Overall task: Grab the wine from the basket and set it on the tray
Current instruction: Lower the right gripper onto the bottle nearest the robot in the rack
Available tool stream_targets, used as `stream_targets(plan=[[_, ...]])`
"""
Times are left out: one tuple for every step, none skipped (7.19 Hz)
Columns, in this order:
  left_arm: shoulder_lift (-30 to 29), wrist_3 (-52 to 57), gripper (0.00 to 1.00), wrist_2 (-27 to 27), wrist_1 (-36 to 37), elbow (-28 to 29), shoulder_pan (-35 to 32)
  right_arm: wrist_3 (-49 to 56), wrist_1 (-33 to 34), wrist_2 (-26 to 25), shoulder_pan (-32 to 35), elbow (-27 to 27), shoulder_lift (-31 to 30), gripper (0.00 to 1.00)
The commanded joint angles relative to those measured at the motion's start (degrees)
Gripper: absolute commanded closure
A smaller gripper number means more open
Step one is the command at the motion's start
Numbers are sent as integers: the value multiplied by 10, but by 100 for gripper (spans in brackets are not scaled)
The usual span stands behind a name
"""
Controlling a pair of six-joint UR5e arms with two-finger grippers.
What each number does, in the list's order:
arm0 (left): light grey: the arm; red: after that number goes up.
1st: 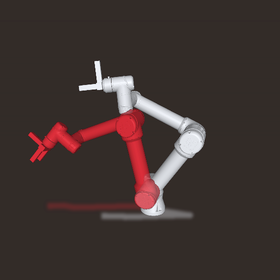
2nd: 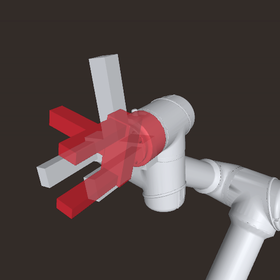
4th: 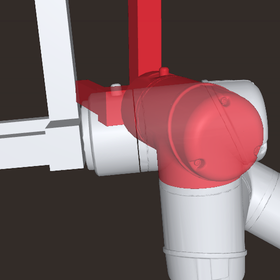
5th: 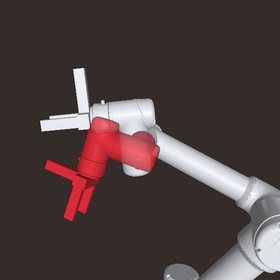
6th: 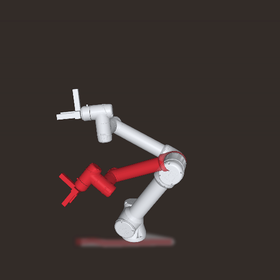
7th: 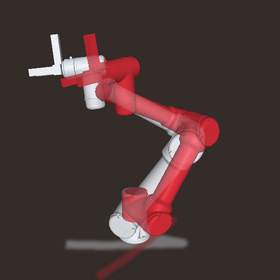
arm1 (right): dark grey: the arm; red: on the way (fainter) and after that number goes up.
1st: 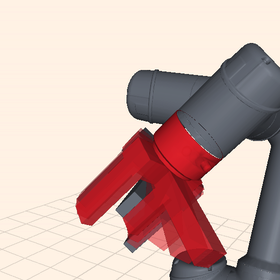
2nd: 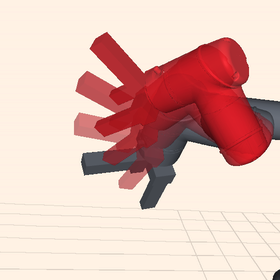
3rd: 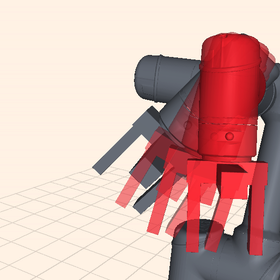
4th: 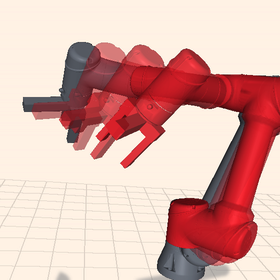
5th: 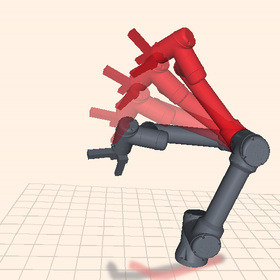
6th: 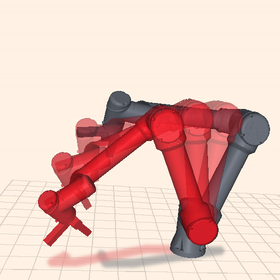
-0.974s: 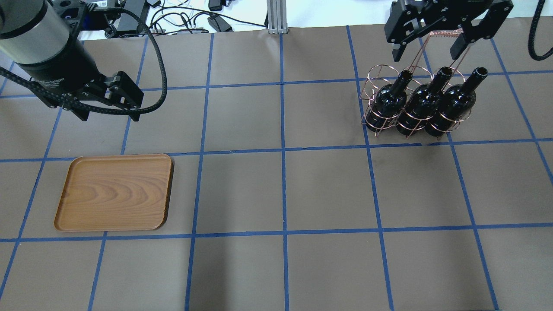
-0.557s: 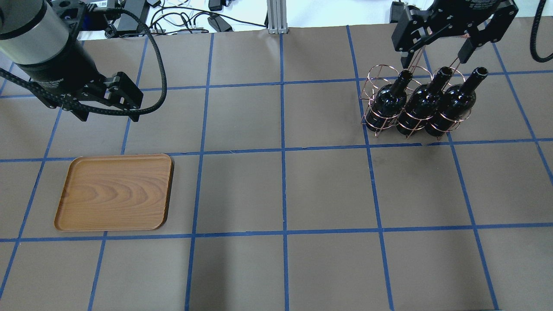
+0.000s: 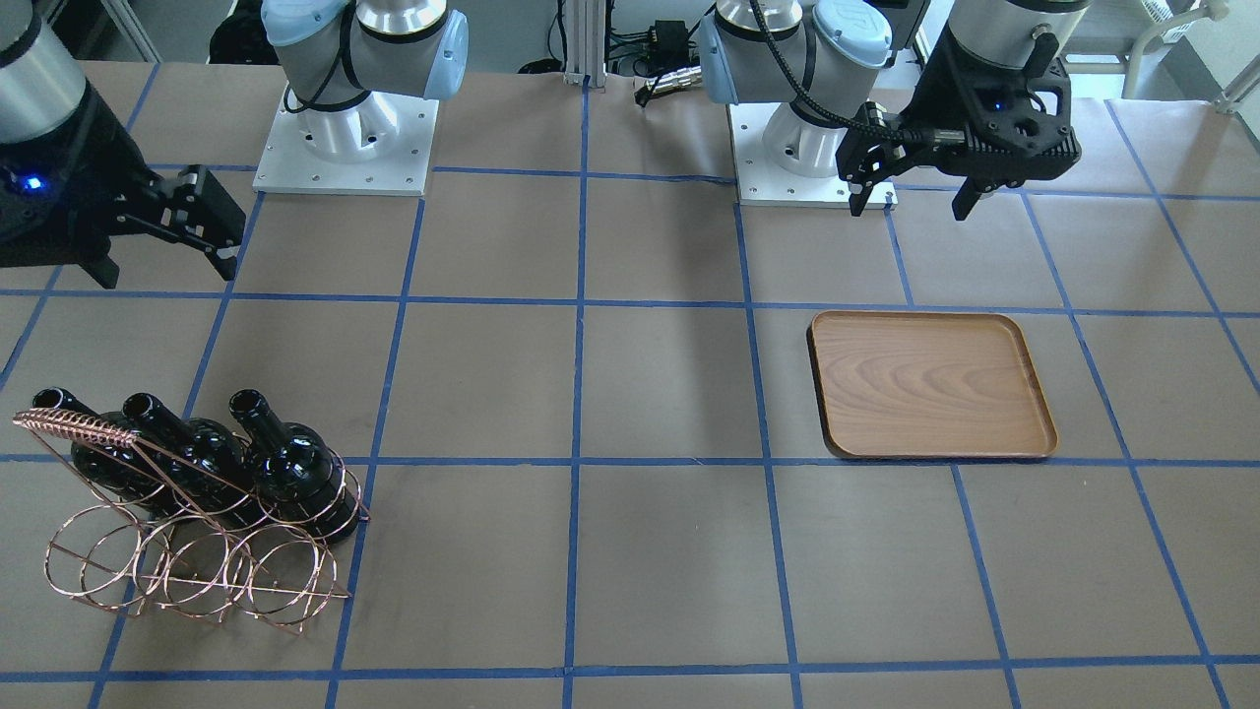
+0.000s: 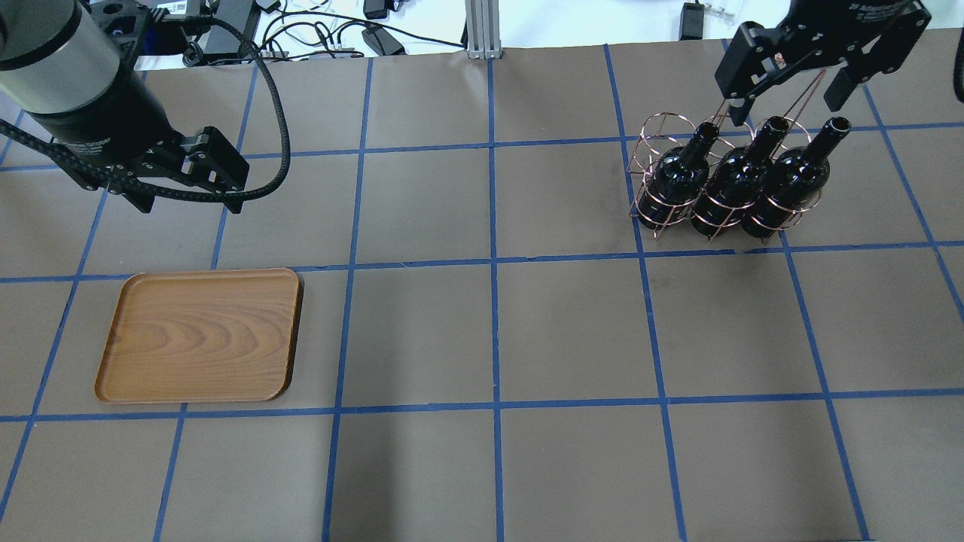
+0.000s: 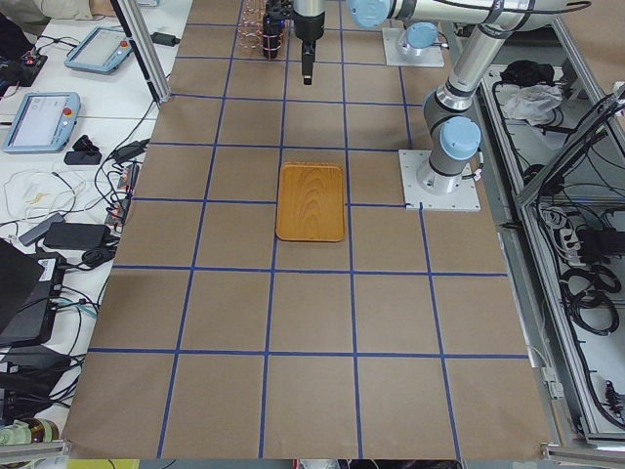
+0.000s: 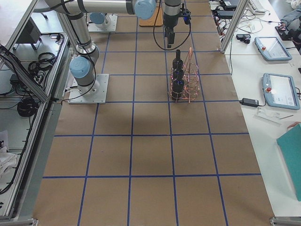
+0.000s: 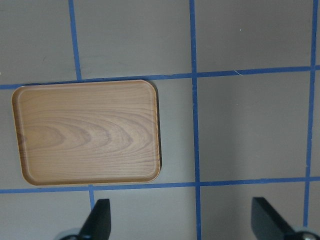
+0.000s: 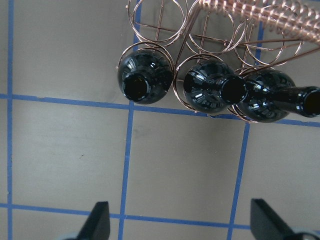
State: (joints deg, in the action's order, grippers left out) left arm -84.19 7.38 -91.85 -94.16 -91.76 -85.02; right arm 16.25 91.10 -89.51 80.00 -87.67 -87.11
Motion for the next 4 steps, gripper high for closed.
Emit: stream_targets(plan=[[0,0,0,0,0,0,1,13,90,0,-16,-47,24,2],[-1,1,0,0,-1,0,1,12,92,4,-27,-46,39,2],[0,1,0,0,0,0,1,8,114,3,-28,-46,54,2],[-1,1,0,0,-1,0,1,7,120,0,-28,-45,66,2]])
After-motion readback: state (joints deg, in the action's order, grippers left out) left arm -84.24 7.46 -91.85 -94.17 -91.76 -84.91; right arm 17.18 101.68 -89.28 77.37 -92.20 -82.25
